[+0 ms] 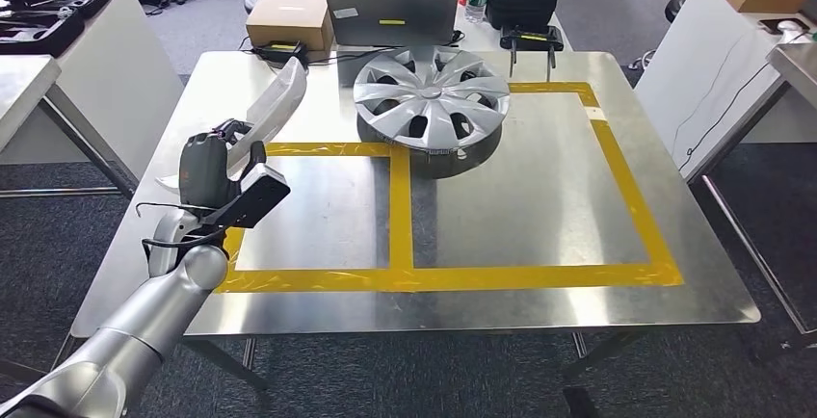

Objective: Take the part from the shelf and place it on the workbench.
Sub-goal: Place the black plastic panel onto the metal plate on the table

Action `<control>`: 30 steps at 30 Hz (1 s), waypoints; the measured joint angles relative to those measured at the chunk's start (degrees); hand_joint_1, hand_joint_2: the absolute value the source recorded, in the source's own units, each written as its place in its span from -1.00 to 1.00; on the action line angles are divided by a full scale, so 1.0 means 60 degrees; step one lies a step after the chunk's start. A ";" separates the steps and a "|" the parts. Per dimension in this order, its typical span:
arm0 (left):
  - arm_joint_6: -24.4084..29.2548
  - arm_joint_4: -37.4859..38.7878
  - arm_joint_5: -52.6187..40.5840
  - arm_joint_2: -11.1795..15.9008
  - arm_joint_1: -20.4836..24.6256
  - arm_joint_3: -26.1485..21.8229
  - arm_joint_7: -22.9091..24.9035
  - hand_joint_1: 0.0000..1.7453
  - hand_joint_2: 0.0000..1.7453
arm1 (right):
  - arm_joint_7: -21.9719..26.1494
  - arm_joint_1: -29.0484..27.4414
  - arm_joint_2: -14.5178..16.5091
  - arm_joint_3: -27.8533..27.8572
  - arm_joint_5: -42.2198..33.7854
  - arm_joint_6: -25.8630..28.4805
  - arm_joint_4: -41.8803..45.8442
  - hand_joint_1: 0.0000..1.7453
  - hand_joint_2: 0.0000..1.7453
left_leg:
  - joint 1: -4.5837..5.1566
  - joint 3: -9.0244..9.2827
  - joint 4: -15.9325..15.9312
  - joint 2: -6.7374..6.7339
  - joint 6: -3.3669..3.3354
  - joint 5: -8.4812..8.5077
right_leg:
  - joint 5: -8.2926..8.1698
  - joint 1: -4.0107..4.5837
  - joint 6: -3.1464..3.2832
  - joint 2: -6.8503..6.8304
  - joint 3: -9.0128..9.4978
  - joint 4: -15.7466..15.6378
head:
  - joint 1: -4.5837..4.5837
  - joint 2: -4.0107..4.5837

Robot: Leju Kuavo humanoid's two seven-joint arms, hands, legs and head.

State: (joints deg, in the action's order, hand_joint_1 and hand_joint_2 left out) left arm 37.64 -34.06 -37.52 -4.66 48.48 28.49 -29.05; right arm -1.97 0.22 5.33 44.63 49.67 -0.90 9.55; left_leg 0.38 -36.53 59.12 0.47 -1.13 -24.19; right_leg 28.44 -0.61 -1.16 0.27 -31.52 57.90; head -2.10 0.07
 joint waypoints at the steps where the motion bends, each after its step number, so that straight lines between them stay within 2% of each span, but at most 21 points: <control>1: -0.0005 0.0169 -0.0039 0.0000 0.0051 -0.0002 -0.0013 0.00 1.00 | 0.0010 0.0004 -0.0002 0.0000 -0.0005 0.0006 0.0000 -1.00 -1.00 | 0.0000 0.0000 0.0000 0.0002 0.0000 0.0000 | 0.0000 0.0000 0.0000 0.0000 0.0000 0.0001 | 0.0000 0.0000; 3: -0.0014 0.0449 -0.0108 -0.0022 0.0134 -0.0002 -0.0016 -1.00 1.00 | 0.0011 0.0011 -0.0004 0.0000 -0.0030 0.0029 0.0000 -1.00 -1.00 | -0.0001 -0.0001 -0.0001 0.0004 0.0000 0.0000 | 0.0001 0.0000 0.0001 0.0000 0.0000 0.0001 | 0.0000 0.0000; 5: -0.0024 0.0654 -0.0139 -0.0074 0.0225 -0.0002 -0.0013 -1.00 1.00 | 0.0003 0.0012 -0.0004 0.0000 -0.0061 0.0053 0.0000 -1.00 -1.00 | 0.0000 -0.0003 -0.0001 0.0007 0.0000 0.0000 | 0.0002 -0.0001 0.0002 0.0000 -0.0001 0.0001 | -0.0001 0.0000; 9: -0.0065 0.0963 -0.0202 -0.0200 0.0406 -0.0001 0.0024 -1.00 -1.00 | -0.0001 0.0009 -0.0004 0.0018 -0.0099 0.0076 0.0000 -1.00 -1.00 | 0.0001 -0.0004 -0.0001 0.0008 0.0000 -0.0002 | 0.0002 -0.0002 0.0003 0.0000 -0.0001 0.0001 | -0.0002 0.0000; 28: 0.0065 0.1341 -0.0203 -0.0367 0.0474 0.0002 -0.0166 -1.00 -1.00 | 0.0063 0.0003 -0.0004 0.0073 -0.0049 0.0077 0.0000 -1.00 -1.00 | 0.0001 -0.0002 -0.0001 0.0008 0.0000 -0.0002 | 0.0002 -0.0002 0.0002 -0.0001 -0.0001 0.0001 | -0.0001 0.0000; 30: 0.0068 0.1334 -0.0153 -0.0396 0.0474 0.0002 -0.0205 -1.00 -1.00 | 0.0055 0.0004 -0.0004 0.0074 -0.0049 0.0076 0.0000 -1.00 -1.00 | 0.0032 -0.0008 0.0016 0.0009 -0.0027 -0.0022 | -0.0003 -0.0027 -0.0021 -0.0001 0.0003 -0.0011 | 0.0001 0.0000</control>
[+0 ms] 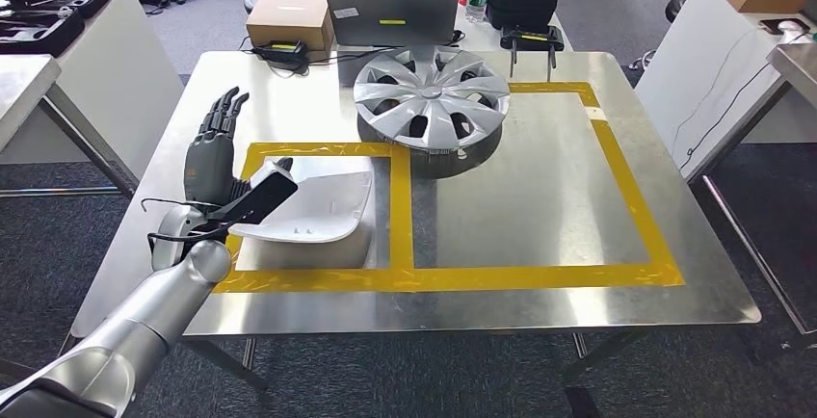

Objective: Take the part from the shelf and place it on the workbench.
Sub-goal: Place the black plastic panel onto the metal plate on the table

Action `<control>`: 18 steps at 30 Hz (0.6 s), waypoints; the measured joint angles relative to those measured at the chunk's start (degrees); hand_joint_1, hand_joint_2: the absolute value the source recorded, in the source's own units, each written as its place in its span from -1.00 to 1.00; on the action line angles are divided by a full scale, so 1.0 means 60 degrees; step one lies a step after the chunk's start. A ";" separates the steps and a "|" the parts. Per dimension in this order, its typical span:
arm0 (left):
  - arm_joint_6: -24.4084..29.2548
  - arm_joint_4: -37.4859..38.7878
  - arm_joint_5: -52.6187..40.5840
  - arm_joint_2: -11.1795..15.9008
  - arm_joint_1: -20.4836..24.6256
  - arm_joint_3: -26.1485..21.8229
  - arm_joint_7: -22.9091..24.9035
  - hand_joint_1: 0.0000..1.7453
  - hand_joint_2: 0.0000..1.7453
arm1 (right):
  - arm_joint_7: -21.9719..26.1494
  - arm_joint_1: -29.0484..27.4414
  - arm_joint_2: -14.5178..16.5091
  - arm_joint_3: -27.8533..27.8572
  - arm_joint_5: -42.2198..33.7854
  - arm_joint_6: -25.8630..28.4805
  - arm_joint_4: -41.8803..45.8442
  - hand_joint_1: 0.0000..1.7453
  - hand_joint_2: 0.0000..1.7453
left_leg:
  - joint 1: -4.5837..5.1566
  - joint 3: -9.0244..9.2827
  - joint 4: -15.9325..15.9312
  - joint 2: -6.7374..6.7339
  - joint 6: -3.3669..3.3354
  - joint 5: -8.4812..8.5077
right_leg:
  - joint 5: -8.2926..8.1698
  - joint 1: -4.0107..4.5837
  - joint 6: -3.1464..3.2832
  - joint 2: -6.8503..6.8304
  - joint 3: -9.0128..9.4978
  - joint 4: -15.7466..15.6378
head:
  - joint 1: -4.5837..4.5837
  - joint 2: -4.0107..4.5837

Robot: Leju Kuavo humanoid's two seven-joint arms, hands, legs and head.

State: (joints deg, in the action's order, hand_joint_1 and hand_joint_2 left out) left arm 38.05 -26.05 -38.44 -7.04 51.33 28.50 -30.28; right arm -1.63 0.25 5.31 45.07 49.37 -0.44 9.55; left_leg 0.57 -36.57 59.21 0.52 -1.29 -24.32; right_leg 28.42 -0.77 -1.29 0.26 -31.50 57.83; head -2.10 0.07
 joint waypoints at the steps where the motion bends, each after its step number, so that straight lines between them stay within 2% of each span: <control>1: 0.0000 -0.0005 0.0012 -0.0014 0.0000 0.0000 -0.0006 -1.00 -1.00 | -0.0003 0.0001 0.0000 0.0001 0.0000 0.0000 0.0000 -1.00 -1.00 | 0.0017 -0.0003 0.0009 0.0000 -0.0019 -0.0014 | 0.0000 -0.0016 -0.0017 0.0000 0.0003 -0.0006 | 0.0001 0.0000; 5: 0.0003 -0.0034 0.0011 -0.0079 0.0001 0.0000 0.0009 -1.00 -1.00 | -0.0005 0.0000 0.0000 0.0010 -0.0006 0.0001 0.0000 -1.00 -1.00 | 0.0030 0.0016 -0.0034 -0.0007 -0.0118 0.0008 | -0.0001 -0.0061 -0.0109 0.0003 0.0012 -0.0010 | 0.0001 0.0000; 7: 0.0012 -0.0061 0.0005 -0.0142 0.0017 0.0000 0.0026 -1.00 -1.00 | -0.0002 0.0000 0.0003 0.0015 -0.0013 0.0005 -0.0001 -1.00 -1.00 | -0.0021 0.0056 -0.0152 -0.0027 -0.0206 0.0107 | 0.0214 -0.0064 -0.0164 0.0003 -0.0088 0.0252 | -0.0016 0.0000; 8: 0.0017 -0.0069 0.0002 -0.0181 0.0026 0.0000 0.0031 -1.00 -1.00 | -0.0001 0.0003 0.0004 0.0016 -0.0015 0.0006 -0.0002 -1.00 -1.00 | -0.0048 0.0066 -0.0204 -0.0037 -0.0241 0.0142 | 0.0486 -0.0069 -0.0186 0.0001 -0.0255 0.0642 | -0.0037 0.0000; 10: 0.0025 -0.0066 -0.0004 -0.0237 0.0024 0.0000 0.0041 -1.00 -1.00 | 0.0000 0.0004 0.0003 0.0020 -0.0016 0.0007 -0.0004 -1.00 -1.00 | -0.0045 0.0038 -0.0210 -0.0057 -0.0266 0.0165 | 0.1131 -0.0078 -0.0244 -0.0002 -0.0790 0.1847 | -0.0072 0.0000; 11: 0.0026 -0.0062 -0.0004 -0.0253 0.0010 0.0000 0.0045 -1.00 -1.00 | -0.0003 -0.0001 0.0001 0.0023 -0.0015 0.0007 -0.0004 -1.00 -1.00 | -0.0048 0.0014 -0.0198 -0.0065 -0.0257 0.0172 | 0.1320 -0.0089 -0.0274 -0.0003 -0.1028 0.2383 | -0.0078 0.0000; 12: 0.0026 -0.0059 -0.0005 -0.0259 -0.0003 0.0001 0.0047 -1.00 -1.00 | -0.0005 -0.0008 0.0000 0.0027 -0.0015 0.0007 -0.0004 -1.00 -1.00 | -0.0057 -0.0017 -0.0177 -0.0073 -0.0240 0.0183 | 0.1323 -0.0105 -0.0300 -0.0003 -0.1134 0.2629 | -0.0077 0.0000; 13: 0.0026 -0.0059 -0.0005 -0.0264 -0.0010 0.0002 0.0048 -1.00 -1.00 | -0.0007 -0.0012 -0.0002 0.0034 -0.0015 0.0008 -0.0004 -1.00 -1.00 | -0.0075 -0.0057 -0.0146 -0.0077 -0.0214 0.0196 | 0.1141 -0.0128 -0.0325 -0.0006 -0.1060 0.2500 | -0.0077 0.0000; 15: 0.0026 -0.0063 -0.0006 -0.0276 -0.0003 0.0004 0.0049 -1.00 -1.00 | -0.0006 -0.0003 -0.0008 0.0046 -0.0015 0.0011 -0.0004 -1.00 -1.00 | -0.0125 -0.0157 -0.0043 -0.0075 -0.0124 0.0222 | 0.0575 -0.0196 -0.0386 -0.0022 -0.0450 0.1328 | -0.0079 0.0000; 16: 0.0027 -0.0066 -0.0009 -0.0282 0.0004 0.0004 0.0059 -1.00 -1.00 | -0.0002 0.0006 -0.0008 0.0049 -0.0015 0.0014 -0.0005 -1.00 -1.00 | -0.0139 -0.0212 0.0006 -0.0064 -0.0058 0.0241 | 0.0348 -0.0192 -0.0379 -0.0004 -0.0168 0.0803 | -0.0085 0.0000; 17: 0.0029 -0.0068 -0.0018 -0.0294 0.0010 0.0004 0.0071 -1.00 -1.00 | 0.0002 0.0013 -0.0007 0.0052 -0.0015 0.0016 -0.0006 -1.00 -1.00 | -0.0140 -0.0253 0.0046 -0.0050 0.0015 0.0262 | 0.0226 -0.0184 -0.0331 0.0021 -0.0007 0.0462 | -0.0086 0.0000; 18: 0.0032 -0.0070 -0.0037 -0.0304 0.0018 0.0005 0.0086 -1.00 -1.00 | 0.0002 0.0022 -0.0006 0.0056 -0.0016 0.0020 -0.0008 -1.00 -1.00 | -0.0133 -0.0287 0.0063 -0.0035 0.0098 0.0301 | 0.0205 -0.0161 -0.0239 0.0051 0.0026 0.0335 | -0.0084 0.0000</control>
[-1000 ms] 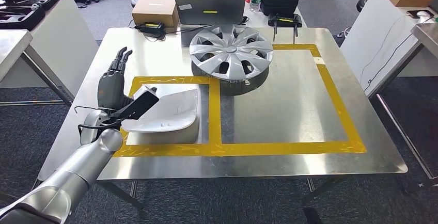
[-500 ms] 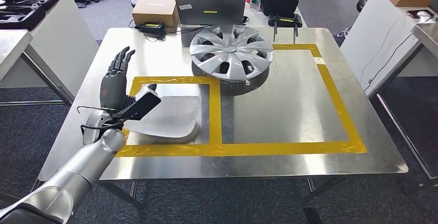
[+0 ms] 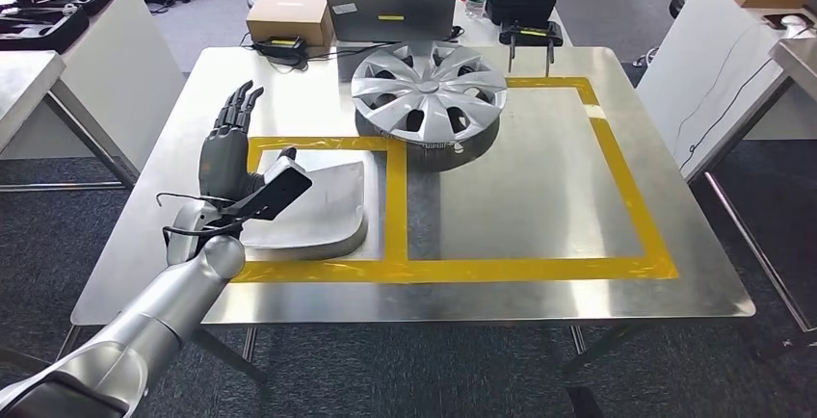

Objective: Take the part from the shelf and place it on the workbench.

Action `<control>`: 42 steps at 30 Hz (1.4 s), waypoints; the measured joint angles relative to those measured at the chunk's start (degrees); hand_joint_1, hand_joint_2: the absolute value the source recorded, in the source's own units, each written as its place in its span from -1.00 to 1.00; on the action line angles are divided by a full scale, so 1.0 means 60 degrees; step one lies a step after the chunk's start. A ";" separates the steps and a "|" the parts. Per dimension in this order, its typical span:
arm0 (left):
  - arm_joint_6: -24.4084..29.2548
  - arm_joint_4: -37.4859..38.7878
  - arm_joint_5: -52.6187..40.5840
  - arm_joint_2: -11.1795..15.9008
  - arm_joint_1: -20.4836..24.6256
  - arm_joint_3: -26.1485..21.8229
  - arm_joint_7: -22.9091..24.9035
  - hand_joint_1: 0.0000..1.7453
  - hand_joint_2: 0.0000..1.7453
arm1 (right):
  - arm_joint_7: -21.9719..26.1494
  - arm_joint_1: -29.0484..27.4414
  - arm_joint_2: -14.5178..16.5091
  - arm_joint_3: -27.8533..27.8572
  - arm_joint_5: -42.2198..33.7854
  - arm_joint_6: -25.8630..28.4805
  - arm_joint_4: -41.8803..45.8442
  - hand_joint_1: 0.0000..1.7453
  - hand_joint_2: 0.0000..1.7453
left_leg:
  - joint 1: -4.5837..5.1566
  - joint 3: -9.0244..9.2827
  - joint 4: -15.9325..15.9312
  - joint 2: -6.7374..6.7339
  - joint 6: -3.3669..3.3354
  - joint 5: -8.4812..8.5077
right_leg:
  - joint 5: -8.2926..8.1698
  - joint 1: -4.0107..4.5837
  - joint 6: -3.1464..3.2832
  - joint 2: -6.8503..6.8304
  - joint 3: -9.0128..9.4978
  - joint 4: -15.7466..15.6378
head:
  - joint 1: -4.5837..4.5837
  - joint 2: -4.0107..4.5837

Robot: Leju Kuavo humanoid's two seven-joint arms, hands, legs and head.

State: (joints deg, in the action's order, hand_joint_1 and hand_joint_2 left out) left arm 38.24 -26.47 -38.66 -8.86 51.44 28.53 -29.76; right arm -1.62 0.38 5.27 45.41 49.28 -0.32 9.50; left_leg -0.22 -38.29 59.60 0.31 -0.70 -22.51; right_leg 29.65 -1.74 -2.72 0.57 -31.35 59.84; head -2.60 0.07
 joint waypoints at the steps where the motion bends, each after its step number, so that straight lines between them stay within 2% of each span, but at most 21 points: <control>1: 0.0002 -0.0002 -0.0021 -0.0006 0.0005 0.0001 0.0022 -1.00 -1.00 | -0.0003 0.0005 0.0003 0.0005 -0.0001 0.0004 -0.0002 -1.00 -1.00 | 0.0010 -0.0017 -0.0019 0.0018 0.0086 0.0054 | -0.0050 0.0036 0.0118 0.0033 -0.0055 0.0048 | 0.0002 0.0000; 4: 0.0006 0.0004 -0.0060 0.0008 0.0014 0.0003 0.0066 -1.00 -1.00 | -0.0011 0.0010 0.0010 0.0014 -0.0002 0.0011 -0.0005 -1.00 -1.00 | -0.0014 -0.0149 0.0113 0.0023 0.0294 -0.0069 | -0.0202 0.0012 0.0420 -0.0002 -0.0226 -0.0017 | 0.0016 0.0000; 7: 0.0012 0.0008 -0.0063 0.0022 0.0014 0.0005 0.0080 -1.00 -1.00 | -0.0010 0.0007 0.0013 0.0018 -0.0002 0.0018 -0.0006 -1.00 -1.00 | -0.0033 -0.0647 0.1620 -0.0002 0.0400 -0.1302 | -0.0453 0.0012 0.0577 -0.0038 -0.0506 -0.0028 | 0.0075 0.0000; 9: 0.0015 0.0016 -0.0063 0.0024 -0.0004 0.0013 0.0089 -1.00 -1.00 | -0.0012 0.0005 0.0011 0.0022 -0.0002 0.0019 -0.0006 -1.00 -1.00 | -0.0033 -0.0800 0.2605 -0.0002 0.0419 -0.1785 | -0.0616 0.0041 0.0590 -0.0048 -0.0720 -0.0022 | 0.0085 0.0000; 11: 0.0017 0.0012 -0.0086 0.0023 -0.0017 0.0026 0.0124 -1.00 -1.00 | -0.0016 0.0006 0.0011 0.0024 -0.0002 0.0016 -0.0006 -1.00 -1.00 | -0.0024 -0.0303 0.2312 0.0000 0.0355 -0.1594 | -0.0779 0.0071 0.0578 -0.0049 -0.0921 -0.0020 | 0.0085 0.0000; 14: 0.0031 -0.0047 -0.0158 0.0016 0.0009 0.0048 0.0218 -1.00 -1.00 | -0.0048 0.0000 0.0043 0.0027 0.0001 0.0014 -0.0006 -1.00 -1.00 | 0.0066 0.1114 0.0426 -0.0001 0.0163 -0.1276 | -0.0999 0.0099 0.0490 -0.0049 -0.1106 -0.0026 | 0.0078 0.0000; 16: 0.0037 -0.0083 -0.0196 0.0002 0.0030 0.0058 0.0263 -1.00 -1.00 | -0.0066 0.0003 0.0065 0.0032 0.0007 0.0017 -0.0006 -1.00 -1.00 | 0.0145 0.1370 -0.0070 -0.0007 0.0106 -0.1285 | -0.1131 0.0077 0.0363 -0.0058 -0.1123 -0.0060 | 0.0100 0.0000; 19: 0.0035 -0.0089 -0.0234 -0.0030 0.0045 0.0075 0.0301 -1.00 -1.00 | -0.0098 0.0011 0.0067 0.0036 -0.0001 0.0024 -0.0009 -1.00 -1.00 | 0.0127 0.1238 -0.0180 -0.0040 -0.0067 -0.1030 | -0.1091 0.0042 0.0167 -0.0058 -0.1179 -0.0026 | 0.0137 0.0000; 21: 0.0026 -0.0092 -0.0250 -0.0075 0.0058 0.0078 0.0316 -1.00 -1.00 | -0.0133 0.0008 0.0073 0.0042 -0.0017 0.0035 -0.0013 -1.00 -1.00 | 0.0081 0.1083 -0.0255 -0.0069 -0.0190 -0.0782 | -0.0361 0.0035 0.0100 -0.0056 -0.1411 0.0620 | 0.0105 0.0000; 23: 0.0010 -0.0087 -0.0279 -0.0118 0.0048 0.0080 0.0342 -1.00 -1.00 | -0.0143 0.0027 0.0070 0.0065 -0.0034 0.0052 -0.0014 -1.00 -1.00 | 0.0086 0.0810 -0.0245 -0.0073 -0.0234 -0.0566 | 0.0475 0.0041 0.0034 -0.0056 -0.1720 0.1781 | 0.0070 0.0000; 24: 0.0000 -0.0081 -0.0300 -0.0138 0.0034 0.0081 0.0371 -1.00 -1.00 | -0.0154 0.0037 0.0066 0.0076 -0.0044 0.0059 -0.0014 -1.00 -1.00 | 0.0088 0.0664 -0.0228 -0.0082 -0.0229 -0.0470 | 0.0630 0.0039 0.0004 -0.0057 -0.1775 0.2236 | 0.0063 0.0000; 26: -0.0036 -0.0076 -0.0346 -0.0179 0.0012 0.0086 0.0442 -1.00 -1.00 | -0.0197 0.0048 0.0065 0.0092 -0.0060 0.0070 -0.0014 -1.00 -1.00 | 0.0077 0.0383 -0.0166 -0.0096 -0.0193 -0.0297 | 0.0374 0.0030 -0.0033 -0.0061 -0.1453 0.2264 | 0.0057 0.0000; 27: -0.0057 -0.0078 -0.0370 -0.0202 0.0008 0.0087 0.0483 -1.00 -1.00 | -0.0227 0.0057 0.0065 0.0095 -0.0067 0.0077 -0.0014 -1.00 -1.00 | 0.0065 0.0252 -0.0115 -0.0099 -0.0159 -0.0225 | 0.0135 0.0024 -0.0041 -0.0067 -0.1032 0.1777 | 0.0053 0.0000; 29: -0.0090 -0.0096 -0.0404 -0.0255 0.0020 0.0091 0.0552 -1.00 -1.00 | -0.0298 0.0099 0.0066 0.0100 -0.0071 0.0094 -0.0014 -1.00 -1.00 | 0.0066 0.0037 -0.0008 -0.0102 -0.0058 -0.0104 | 0.0027 0.0056 0.0015 -0.0065 -0.0181 0.0574 | 0.0040 0.0000; 31: -0.0107 -0.0116 -0.0435 -0.0313 0.0042 0.0098 0.0598 -1.00 -1.00 | -0.0357 0.0130 0.0067 0.0104 -0.0069 0.0108 -0.0014 -1.00 -1.00 | 0.0077 -0.0050 0.0039 -0.0106 0.0062 0.0014 | 0.0145 0.0117 0.0169 -0.0047 0.0121 -0.0002 | 0.0026 0.0000; 34: -0.0116 -0.0120 -0.0463 -0.0334 0.0073 0.0112 0.0659 -1.00 -1.00 | -0.0383 0.0144 0.0081 0.0107 -0.0046 0.0114 -0.0015 -1.00 -1.00 | 0.0069 -0.0134 0.0060 -0.0088 0.0237 0.0054 | -0.0076 0.0100 0.0424 -0.0062 -0.0055 -0.0043 | 0.0033 0.0000; 36: -0.0116 -0.0115 -0.0464 -0.0311 0.0086 0.0115 0.0697 -1.00 -1.00 | -0.0383 0.0155 0.0094 0.0108 -0.0021 0.0117 -0.0015 -1.00 -1.00 | 0.0043 -0.0386 0.0642 -0.0066 0.0346 -0.0619 | -0.0306 0.0058 0.0554 -0.0092 -0.0270 -0.0073 | 0.0060 0.0000; 38: -0.0116 -0.0109 -0.0468 -0.0296 0.0090 0.0116 0.0730 -1.00 -1.00 | -0.0385 0.0156 0.0094 0.0114 -0.0007 0.0124 -0.0014 -1.00 -1.00 | 0.0014 -0.0690 0.1827 -0.0059 0.0431 -0.1536 | -0.0517 0.0062 0.0597 -0.0102 -0.0532 -0.0071 | 0.0083 0.0000; 39: -0.0116 -0.0101 -0.0475 -0.0289 0.0089 0.0116 0.0746 -1.00 -1.00 | -0.0390 0.0156 0.0094 0.0118 0.0000 0.0127 -0.0014 -1.00 -1.00 | 0.0006 -0.0753 0.2368 -0.0059 0.0456 -0.1755 | -0.0626 0.0063 0.0593 -0.0104 -0.0671 -0.0068 | 0.0083 0.0000; 41: -0.0116 -0.0085 -0.0507 -0.0282 0.0087 0.0117 0.0790 -1.00 -1.00 | -0.0404 0.0159 0.0094 0.0133 0.0018 0.0135 -0.0014 -1.00 -1.00 | 0.0002 -0.0496 0.2659 -0.0059 0.0455 -0.1582 | -0.0847 0.0063 0.0563 -0.0106 -0.0951 -0.0063 | 0.0084 0.0000; 42: -0.0116 -0.0081 -0.0527 -0.0282 0.0090 0.0118 0.0818 -1.00 -1.00 | -0.0421 0.0160 0.0095 0.0142 0.0026 0.0138 -0.0014 -1.00 -1.00 | 0.0002 -0.0125 0.2318 -0.0058 0.0426 -0.1347 | -0.0954 0.0063 0.0540 -0.0106 -0.1077 -0.0061 | 0.0084 0.0000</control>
State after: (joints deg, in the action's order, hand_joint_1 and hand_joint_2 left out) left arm 37.55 -26.96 -41.82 -10.56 51.98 29.24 -24.85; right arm -4.15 1.34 5.84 46.26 49.43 0.51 9.42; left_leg -0.21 -39.04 73.51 -0.04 1.85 -30.60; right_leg 23.93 -1.36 0.52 -0.07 -37.81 59.47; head -2.10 0.07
